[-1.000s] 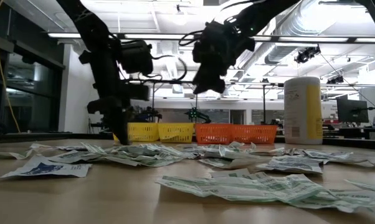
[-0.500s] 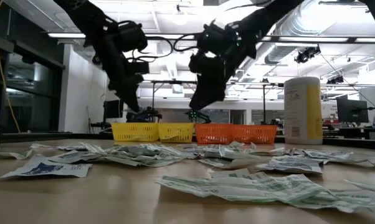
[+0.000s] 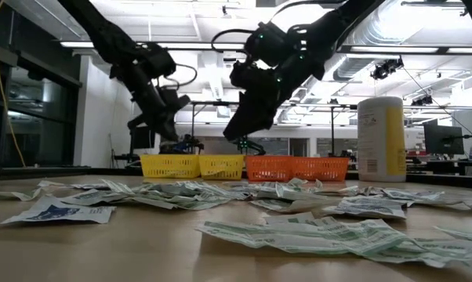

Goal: Pick & Place First Aid Supplies
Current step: Put the orange packet into the left yellow bin

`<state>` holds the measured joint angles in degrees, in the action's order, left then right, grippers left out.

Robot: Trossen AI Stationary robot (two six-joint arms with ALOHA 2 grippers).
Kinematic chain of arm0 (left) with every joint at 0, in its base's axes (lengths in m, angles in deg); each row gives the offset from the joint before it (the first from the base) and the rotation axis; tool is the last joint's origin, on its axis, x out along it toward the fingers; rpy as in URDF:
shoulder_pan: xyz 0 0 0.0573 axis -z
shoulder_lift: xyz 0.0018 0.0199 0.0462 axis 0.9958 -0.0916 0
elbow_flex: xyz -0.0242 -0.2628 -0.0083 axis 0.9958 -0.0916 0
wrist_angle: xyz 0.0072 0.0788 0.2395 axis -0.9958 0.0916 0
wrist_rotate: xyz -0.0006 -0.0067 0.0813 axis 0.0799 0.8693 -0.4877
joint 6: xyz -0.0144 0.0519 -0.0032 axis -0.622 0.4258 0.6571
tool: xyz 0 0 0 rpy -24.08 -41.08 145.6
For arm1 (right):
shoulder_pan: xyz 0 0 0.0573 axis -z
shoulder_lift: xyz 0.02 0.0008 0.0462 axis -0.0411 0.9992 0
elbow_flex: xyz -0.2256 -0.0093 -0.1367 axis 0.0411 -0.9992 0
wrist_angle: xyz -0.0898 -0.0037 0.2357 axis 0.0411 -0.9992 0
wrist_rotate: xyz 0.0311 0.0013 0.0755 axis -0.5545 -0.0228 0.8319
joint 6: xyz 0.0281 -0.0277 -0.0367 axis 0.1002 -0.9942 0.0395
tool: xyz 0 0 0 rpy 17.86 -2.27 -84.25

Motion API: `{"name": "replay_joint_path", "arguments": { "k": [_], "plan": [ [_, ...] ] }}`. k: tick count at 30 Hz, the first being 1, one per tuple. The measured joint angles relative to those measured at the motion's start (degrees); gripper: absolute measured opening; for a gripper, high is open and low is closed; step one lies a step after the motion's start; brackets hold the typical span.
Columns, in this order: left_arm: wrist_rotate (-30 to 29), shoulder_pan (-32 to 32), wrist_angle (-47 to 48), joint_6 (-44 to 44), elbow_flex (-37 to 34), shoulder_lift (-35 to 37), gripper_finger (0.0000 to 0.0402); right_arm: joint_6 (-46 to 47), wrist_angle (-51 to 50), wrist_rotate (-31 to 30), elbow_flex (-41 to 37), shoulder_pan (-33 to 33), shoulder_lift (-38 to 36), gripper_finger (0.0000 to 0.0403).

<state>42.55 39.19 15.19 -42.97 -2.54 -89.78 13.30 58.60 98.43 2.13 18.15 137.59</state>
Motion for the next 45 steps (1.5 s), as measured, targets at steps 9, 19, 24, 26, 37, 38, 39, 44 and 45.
{"name": "replay_joint_path", "arguments": {
  "k": [9,19,24,26,37,38,39,44,45],
  "plan": [
    [2.4,-2.3,-1.1,-2.5,0.0,-4.9,0.0003,-0.5,-5.8,-2.4,0.0,-1.7,0.0,0.0177],
    [2.6,-2.1,-2.5,-1.0,0.0,-4.5,0.0089,1.0,-6.1,-2.8,0.0,-1.7,0.0,0.0177],
    [5.9,-2.1,-1.3,2.6,0.0,-2.3,0.0133,2.1,-11.0,-2.7,0.0,-1.4,-0.5,0.0177],
    [6.0,-2.0,-0.4,3.6,0.0,-0.6,0.0138,2.3,-14.9,-2.9,0.0,-1.1,-1.6,0.0177],
    [5.6,3.5,1.8,6.7,-1.1,12.5,0.0139,5.4,-37.3,-5.1,-0.8,-1.5,-9.0,0.0177],
    [5.5,4.4,1.8,6.7,-1.6,13.8,0.0139,5.8,-37.8,-5.1,-2.1,-2.0,-9.9,0.0177],
    [5.3,5.3,2.2,6.6,-2.1,15.0,0.0139,6.5,-37.7,-5.1,-3.7,-2.5,-10.9,0.0177],
    [4.5,9.6,2.7,4.8,-5.6,21.5,0.014,10.6,-35.6,-5.1,-12.1,-5.8,-17.4,0.0177],
    [4.0,10.5,2.7,3.9,-6.4,22.8,0.014,11.2,-34.7,-5.2,-13.2,-6.5,-18.8,0.0177]
  ]
}}
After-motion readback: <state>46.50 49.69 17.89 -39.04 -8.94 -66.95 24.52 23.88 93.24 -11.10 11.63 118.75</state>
